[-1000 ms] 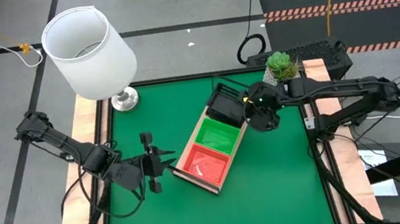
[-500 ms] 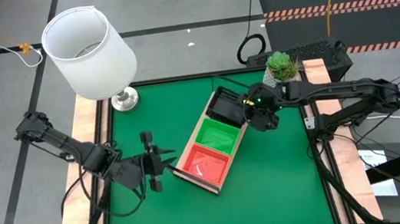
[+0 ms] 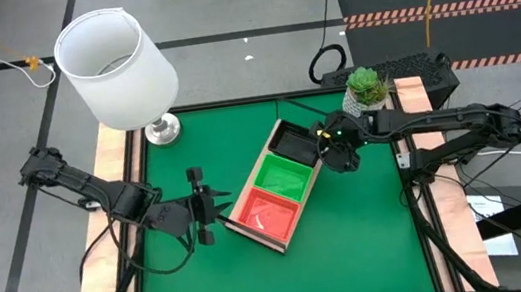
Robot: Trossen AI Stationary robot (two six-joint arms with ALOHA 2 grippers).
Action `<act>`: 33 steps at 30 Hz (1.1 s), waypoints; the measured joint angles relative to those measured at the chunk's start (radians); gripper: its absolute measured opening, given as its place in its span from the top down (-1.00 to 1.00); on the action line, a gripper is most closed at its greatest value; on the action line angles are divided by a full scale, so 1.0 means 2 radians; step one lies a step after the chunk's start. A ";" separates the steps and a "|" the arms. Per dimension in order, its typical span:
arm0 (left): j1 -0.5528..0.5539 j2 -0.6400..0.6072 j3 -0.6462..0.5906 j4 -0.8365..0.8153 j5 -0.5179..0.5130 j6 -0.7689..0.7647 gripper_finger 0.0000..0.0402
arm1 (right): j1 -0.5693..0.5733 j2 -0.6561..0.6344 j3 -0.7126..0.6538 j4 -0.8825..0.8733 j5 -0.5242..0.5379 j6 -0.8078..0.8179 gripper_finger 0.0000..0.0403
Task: Stack baskets on shelf by color
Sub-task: Stack the black bin into the stacked black bin on the shelf, then return to Home Position
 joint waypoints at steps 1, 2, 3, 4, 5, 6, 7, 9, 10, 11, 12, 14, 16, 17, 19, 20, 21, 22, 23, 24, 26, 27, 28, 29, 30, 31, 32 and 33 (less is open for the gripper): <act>0.001 0.000 0.000 0.000 0.000 0.000 0.48 | 0.000 -0.005 0.000 0.000 0.000 0.005 0.41; 0.003 0.000 0.000 0.001 0.000 0.000 0.48 | 0.000 -0.011 0.000 0.000 0.000 0.011 0.39; 0.005 0.000 0.000 0.001 0.000 0.000 0.48 | 0.000 -0.018 0.000 0.000 0.001 0.018 0.39; 0.007 0.000 0.000 0.001 0.000 0.000 0.48 | 0.001 -0.026 0.000 0.000 0.001 0.027 0.38; 0.009 0.000 0.000 0.001 -0.001 0.000 0.48 | 0.002 -0.035 0.000 0.000 0.001 0.037 0.38; 0.012 0.000 0.000 0.001 -0.001 0.001 0.48 | 0.003 -0.045 0.000 0.000 0.001 0.050 0.38; 0.016 0.000 0.000 0.001 -0.003 0.001 0.48 | 0.004 -0.055 0.000 0.001 0.002 0.064 0.38; 0.023 0.000 -0.003 0.006 -0.005 0.002 0.48 | 0.007 -0.077 0.000 0.002 0.001 0.099 0.40; 0.027 0.000 -0.008 0.013 -0.005 0.006 0.48 | 0.010 -0.087 0.000 0.004 0.001 0.117 0.40; 0.031 0.000 -0.014 0.024 -0.005 0.012 0.48 | 0.013 -0.098 0.000 0.005 0.001 0.137 0.41; 0.033 -0.001 -0.023 0.037 -0.005 0.020 0.48 | 0.016 -0.108 0.000 0.004 0.002 0.160 0.42; 0.039 -0.005 -0.039 0.065 -0.005 0.032 0.48 | 0.026 -0.128 0.000 0.004 0.000 0.229 0.42; 0.044 -0.008 -0.054 0.097 -0.002 0.036 0.48 | 0.040 -0.147 0.000 0.004 0.000 0.323 0.42; 0.045 -0.011 -0.062 0.113 0.001 0.038 0.48 | 0.047 -0.154 0.000 0.004 0.000 0.368 0.42; 0.046 -0.020 -0.081 0.141 0.009 0.045 0.48 | 0.065 -0.166 0.000 -0.001 0.000 0.440 0.42; 0.046 -0.024 -0.091 0.163 0.013 0.051 0.48 | 0.076 -0.171 -0.003 0.001 0.001 0.469 0.42; 0.047 -0.030 -0.101 0.184 0.015 0.059 0.48 | 0.089 -0.176 -0.010 0.007 0.001 0.491 0.42; 0.049 -0.037 -0.113 0.201 0.016 0.066 0.48 | 0.102 -0.180 -0.020 0.017 0.003 0.505 0.43; 0.051 -0.045 -0.124 0.216 0.017 0.071 0.48 | 0.115 -0.184 -0.033 0.034 0.009 0.514 0.43; 0.054 -0.051 -0.134 0.234 0.020 0.074 0.48 | 0.128 -0.189 -0.048 0.058 0.019 0.519 0.45; 0.062 -0.070 -0.156 0.261 0.036 0.076 0.50 | 0.153 -0.196 -0.082 0.109 0.042 0.521 0.50; 0.064 -0.081 -0.166 0.272 0.045 0.076 0.51 | 0.163 -0.200 -0.099 0.136 0.053 0.522 0.54; 0.066 -0.090 -0.178 0.289 0.057 0.077 0.53 | 0.172 -0.203 -0.114 0.159 0.061 0.522 0.58; 0.068 -0.098 -0.191 0.309 0.067 0.077 0.56 | 0.180 -0.205 -0.130 0.181 0.069 0.522 0.62; 0.070 -0.108 -0.204 0.325 0.072 0.078 0.60 | 0.186 -0.206 -0.143 0.198 0.077 0.522 0.68; 0.071 -0.116 -0.219 0.345 0.075 0.082 0.65 | 0.192 -0.207 -0.153 0.211 0.085 0.522 0.73; 0.072 -0.124 -0.232 0.363 0.078 0.085 0.70 | 0.197 -0.209 -0.164 0.224 0.095 0.522 0.80; 0.074 -0.130 -0.245 0.381 0.078 0.089 0.77 | 0.200 -0.209 -0.172 0.229 0.104 0.521 0.86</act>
